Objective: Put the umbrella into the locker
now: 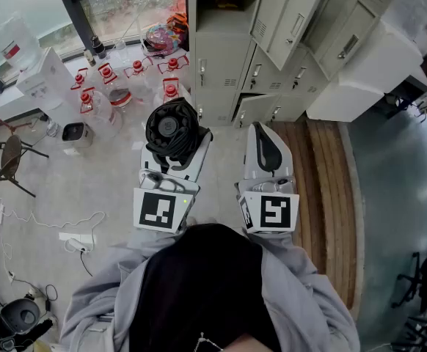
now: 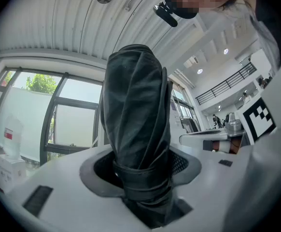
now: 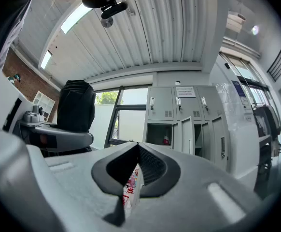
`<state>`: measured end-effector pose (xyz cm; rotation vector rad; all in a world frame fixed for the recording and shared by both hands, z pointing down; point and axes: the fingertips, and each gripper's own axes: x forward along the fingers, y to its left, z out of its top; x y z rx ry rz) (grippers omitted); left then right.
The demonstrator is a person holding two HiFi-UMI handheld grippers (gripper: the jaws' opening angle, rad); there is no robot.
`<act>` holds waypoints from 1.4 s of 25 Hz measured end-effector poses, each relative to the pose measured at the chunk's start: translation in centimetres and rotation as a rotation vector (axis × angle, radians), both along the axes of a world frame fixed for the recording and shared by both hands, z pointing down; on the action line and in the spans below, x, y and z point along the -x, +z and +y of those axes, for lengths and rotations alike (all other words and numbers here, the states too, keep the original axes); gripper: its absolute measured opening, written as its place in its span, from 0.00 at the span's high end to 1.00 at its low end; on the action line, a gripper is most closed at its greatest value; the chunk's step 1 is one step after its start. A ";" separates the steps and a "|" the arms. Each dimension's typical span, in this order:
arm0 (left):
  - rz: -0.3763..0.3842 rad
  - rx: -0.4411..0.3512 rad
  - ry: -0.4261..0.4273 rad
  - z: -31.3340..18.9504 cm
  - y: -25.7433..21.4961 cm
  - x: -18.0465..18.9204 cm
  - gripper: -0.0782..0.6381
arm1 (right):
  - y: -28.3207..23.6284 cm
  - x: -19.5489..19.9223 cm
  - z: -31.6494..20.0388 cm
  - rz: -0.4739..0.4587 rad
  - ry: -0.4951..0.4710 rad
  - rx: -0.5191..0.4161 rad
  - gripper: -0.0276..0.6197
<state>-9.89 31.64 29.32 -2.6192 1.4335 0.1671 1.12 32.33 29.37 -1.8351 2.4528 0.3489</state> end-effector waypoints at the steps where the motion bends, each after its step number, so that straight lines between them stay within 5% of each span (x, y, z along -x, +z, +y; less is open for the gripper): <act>1: -0.001 -0.003 -0.003 0.0 -0.1 0.0 0.56 | 0.0 0.0 0.0 0.001 -0.002 -0.001 0.95; 21: -0.014 0.011 0.000 -1.0 0.7 -1.6 0.56 | 0.8 -0.7 -1.5 -0.029 -0.058 0.001 0.95; 35: -0.005 0.022 0.024 -11.8 1.8 -0.9 0.56 | 2.0 -0.2 -12.2 -0.019 -0.023 0.026 0.95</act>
